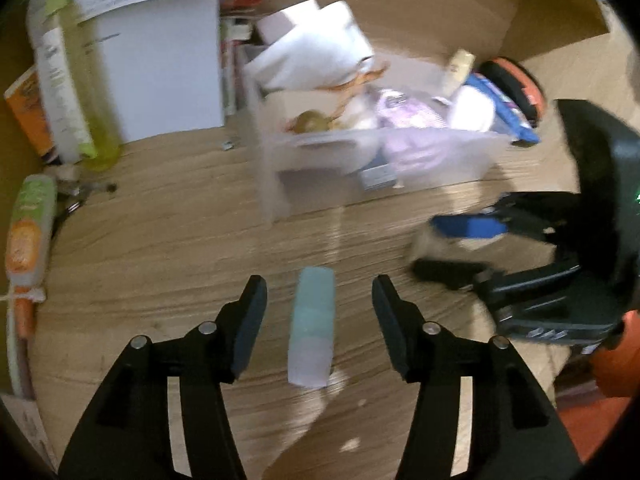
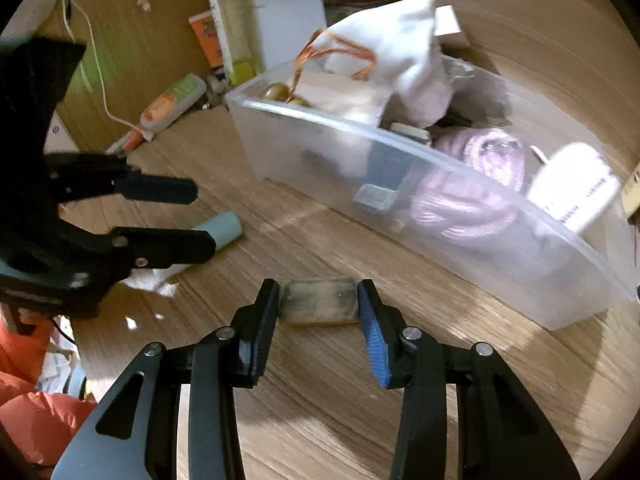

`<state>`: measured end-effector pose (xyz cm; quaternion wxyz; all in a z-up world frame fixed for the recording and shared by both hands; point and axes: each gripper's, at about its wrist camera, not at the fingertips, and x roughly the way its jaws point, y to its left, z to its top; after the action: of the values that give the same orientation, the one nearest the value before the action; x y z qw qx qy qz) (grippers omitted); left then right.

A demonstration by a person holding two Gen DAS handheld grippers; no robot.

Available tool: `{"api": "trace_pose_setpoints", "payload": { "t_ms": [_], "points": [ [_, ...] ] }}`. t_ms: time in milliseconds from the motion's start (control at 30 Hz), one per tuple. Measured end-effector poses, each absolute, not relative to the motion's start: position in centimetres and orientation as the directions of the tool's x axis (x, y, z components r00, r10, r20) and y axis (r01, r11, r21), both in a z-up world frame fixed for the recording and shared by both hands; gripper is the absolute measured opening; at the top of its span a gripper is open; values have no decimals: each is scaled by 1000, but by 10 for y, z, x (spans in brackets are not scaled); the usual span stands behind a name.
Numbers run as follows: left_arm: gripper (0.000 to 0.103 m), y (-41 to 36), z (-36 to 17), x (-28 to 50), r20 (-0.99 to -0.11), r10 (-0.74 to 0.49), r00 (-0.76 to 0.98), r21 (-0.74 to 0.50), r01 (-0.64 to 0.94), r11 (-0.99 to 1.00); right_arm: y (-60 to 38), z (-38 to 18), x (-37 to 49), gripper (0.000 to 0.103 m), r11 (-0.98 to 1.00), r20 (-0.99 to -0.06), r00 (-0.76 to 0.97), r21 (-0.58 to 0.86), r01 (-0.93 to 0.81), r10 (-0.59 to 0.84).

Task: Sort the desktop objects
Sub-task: 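Grasp the mint-green tube with the left tool while the right tool grasps the small wooden block, then carry the tube and block over the clear box and open both tools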

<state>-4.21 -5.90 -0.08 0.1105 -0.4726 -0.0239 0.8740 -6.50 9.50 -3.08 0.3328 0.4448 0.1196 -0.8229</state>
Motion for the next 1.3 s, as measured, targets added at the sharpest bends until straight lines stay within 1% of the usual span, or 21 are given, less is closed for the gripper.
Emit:
{"api": "trace_pose_setpoints", "payload": {
  "t_ms": [133,233,300,333,367,400,467,600,733,867,933,1100,1300],
  "points": [
    [54,-63,-11,-43,-837,167,-522,-116,-128,-985,102,-23,-67,37,-754,-794,-401,107,648,-457],
    [47,-61,-18,-43,-841,176,-511,-123,-135,-983,116,-12,-68,37,-760,-772,-429,105,641,-469],
    [43,-57,-18,-42,-836,161,-525,-101,-141,-985,121,-5,-71,37,-764,-754,-445,116,634,-484],
    [34,-55,-18,-42,-835,161,-526,-96,-149,-984,118,-2,-73,37,-769,-744,-456,121,628,-489],
    [28,-51,-18,-41,-834,158,-530,-84,-160,-984,117,1,-73,37,-772,-736,-465,124,623,-493],
    [25,-47,-18,-41,-834,143,-533,-64,-163,-985,116,4,-73,37,-776,-728,-474,125,618,-495],
    [24,-40,-18,-41,-835,101,-541,-19,-156,-988,119,10,-75,37,-783,-715,-490,129,608,-498],
    [24,-30,-10,-40,-826,118,-551,-20,-180,-983,134,19,-72,37,-794,-697,-517,125,595,-497],
    [24,-23,11,-37,-800,184,-571,-72,-213,-974,147,28,-71,37,-802,-679,-540,122,585,-497],
    [24,-14,39,-41,-757,268,-596,-137,-255,-957,159,33,-74,37,-810,-663,-559,124,574,-498],
    [24,-9,49,-47,-738,285,-611,-147,-266,-953,163,38,-78,37,-811,-655,-565,129,570,-502],
    [24,3,64,-60,-719,310,-622,-167,-278,-946,171,50,-89,37,-816,-636,-587,123,564,-502],
    [24,12,71,-84,-725,284,-628,-136,-274,-952,174,63,-112,37,-820,-618,-602,127,558,-505]
  ]
}}
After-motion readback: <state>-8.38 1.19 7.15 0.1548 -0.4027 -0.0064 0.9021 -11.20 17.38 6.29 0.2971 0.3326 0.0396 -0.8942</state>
